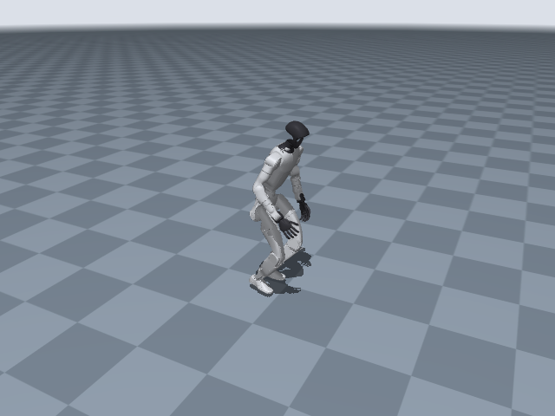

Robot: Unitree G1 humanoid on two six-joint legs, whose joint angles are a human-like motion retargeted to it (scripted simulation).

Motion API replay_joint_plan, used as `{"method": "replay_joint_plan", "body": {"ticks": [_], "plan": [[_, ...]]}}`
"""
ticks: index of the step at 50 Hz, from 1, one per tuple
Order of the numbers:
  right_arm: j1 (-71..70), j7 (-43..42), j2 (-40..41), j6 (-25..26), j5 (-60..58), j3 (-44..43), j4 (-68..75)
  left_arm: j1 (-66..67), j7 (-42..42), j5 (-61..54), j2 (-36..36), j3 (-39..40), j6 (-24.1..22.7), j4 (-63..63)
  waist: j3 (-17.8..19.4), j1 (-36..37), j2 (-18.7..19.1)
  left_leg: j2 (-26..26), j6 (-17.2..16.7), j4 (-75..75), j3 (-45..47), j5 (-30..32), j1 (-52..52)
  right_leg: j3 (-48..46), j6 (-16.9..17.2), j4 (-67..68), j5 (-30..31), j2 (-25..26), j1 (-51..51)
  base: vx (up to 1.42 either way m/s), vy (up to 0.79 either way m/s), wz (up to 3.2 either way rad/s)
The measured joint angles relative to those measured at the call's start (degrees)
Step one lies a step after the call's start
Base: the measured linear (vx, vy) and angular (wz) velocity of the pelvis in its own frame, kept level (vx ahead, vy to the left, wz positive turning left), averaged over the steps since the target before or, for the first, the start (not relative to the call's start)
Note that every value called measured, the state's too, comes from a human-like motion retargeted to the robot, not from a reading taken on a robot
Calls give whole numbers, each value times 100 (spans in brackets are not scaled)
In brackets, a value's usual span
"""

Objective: Run

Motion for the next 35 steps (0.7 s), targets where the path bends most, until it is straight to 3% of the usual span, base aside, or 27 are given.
{"method": "replay_joint_plan", "body": {"ticks": [6,10,14,17,19,23,27,30,32,35], "plan": [[-433,-204,-70,47,167,-79,-246,-262,142,5,-108,-78,188,819,568,8,-111,118,216,671,-120,-633,-460,13,-129,808,-600,75,-409,-14,-2,-35],[-542,-419,-126,-179,699,-518,-1096,-365,214,-335,-105,37,172,1083,789,-92,-230,97,418,452,-66,-980,-266,-4,-51,940,-589,43,-408,-7,0,-28],[-198,-461,-31,-555,1407,-1066,-2699,25,272,-1026,95,97,-73,35,570,-194,-267,35,401,-689,41,-320,219,-133,93,320,252,31,-164,-1,0,-18],[26,-354,53,-805,1725,-1329,-3632,302,256,-1444,256,92,-342,-1239,295,-166,-228,-61,57,-1461,70,857,392,-270,140,-209,884,3,-9,0,0,0],[146,-301,100,-920,1774,-1464,-4049,400,239,-1566,360,93,-538,-2181,147,-56,-195,-89,-121,-1607,48,1160,411,-334,161,-540,999,42,128,0,0,0],[279,-287,155,-991,1835,-1522,-4344,366,237,-1517,510,182,-1001,-3756,27,166,-144,21,-173,-1134,53,656,347,-519,-16,-560,490,38,291,-5,1,-11],[93,-410,243,-961,1918,-1590,-4053,261,475,-1545,647,272,-1164,-4523,346,183,-49,206,-54,-702,127,346,341,-698,-164,-343,399,1,369,-7,3,-6],[74,-535,376,-1119,1943,-1646,-3978,468,494,-1681,523,320,-1061,-4211,424,87,-36,70,45,-900,123,722,448,-595,-119,-163,912,-77,233,-7,3,-8],[99,-616,388,-1199,1790,-1718,-4007,613,431,-1627,423,320,-941,-3745,393,70,-52,-62,64,-926,98,853,442,-525,-129,80,947,-160,119,-7,1,-9],[123,-791,366,-1228,1426,-1808,-3956,753,274,-1372,299,259,-692,-2873,320,91,-122,-231,195,-811,12,534,423,-403,-16,357,792,-222,72,-8,0,-13]]}}
